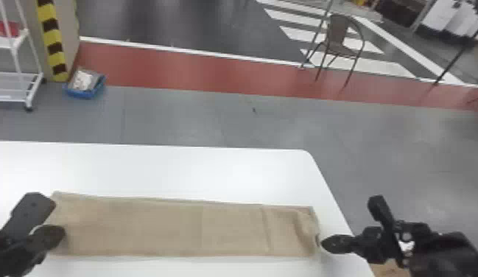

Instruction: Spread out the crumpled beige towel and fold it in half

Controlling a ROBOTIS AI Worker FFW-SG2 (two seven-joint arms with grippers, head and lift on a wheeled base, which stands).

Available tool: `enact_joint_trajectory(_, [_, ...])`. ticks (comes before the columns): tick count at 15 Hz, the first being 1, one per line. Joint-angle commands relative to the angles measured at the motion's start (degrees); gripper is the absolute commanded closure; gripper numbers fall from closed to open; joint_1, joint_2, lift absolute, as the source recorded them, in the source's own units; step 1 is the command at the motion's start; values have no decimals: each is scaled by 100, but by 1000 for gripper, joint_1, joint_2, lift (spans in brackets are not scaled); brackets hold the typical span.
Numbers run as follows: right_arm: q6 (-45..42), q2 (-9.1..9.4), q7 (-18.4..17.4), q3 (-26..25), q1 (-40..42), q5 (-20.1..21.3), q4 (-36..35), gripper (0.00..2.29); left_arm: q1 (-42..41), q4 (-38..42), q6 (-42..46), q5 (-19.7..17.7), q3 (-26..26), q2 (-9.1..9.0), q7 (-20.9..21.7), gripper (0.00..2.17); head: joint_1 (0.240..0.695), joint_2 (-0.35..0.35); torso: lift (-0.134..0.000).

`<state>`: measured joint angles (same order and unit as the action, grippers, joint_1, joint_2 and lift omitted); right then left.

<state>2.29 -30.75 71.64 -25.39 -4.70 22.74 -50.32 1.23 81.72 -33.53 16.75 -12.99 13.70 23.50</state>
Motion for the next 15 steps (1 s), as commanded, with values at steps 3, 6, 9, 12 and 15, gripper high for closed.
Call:
enact_joint_trajectory(3, [-180, -71, -28, -81, 13, -270, 58, 1598, 9, -94, 70, -41, 33, 1, -12, 1504, 695, -350, 0])
enact_joint_trajectory(6, [-496, 52, -212, -81, 13, -410, 58, 1598, 9, -103, 52, -41, 24, 1, -3, 1504, 695, -350, 0])
enact_joint_trajectory(9, [-566, 201, -661, 43, 13, -252, 58, 1598, 9, -94, 35, -23, -11, -8, 6, 1504, 695, -350, 0])
enact_joint_trajectory(12, [-813, 351, -907, 253, 4, -41, 110, 1598, 52, -94, 0, 3, -72, -25, 15, 1504, 695, -347, 0])
enact_joint_trajectory(15, [-707, 395, -687, 482, -145, 29, 154, 1598, 61, -103, -18, 3, -63, -25, 23, 1504, 695, -325, 0])
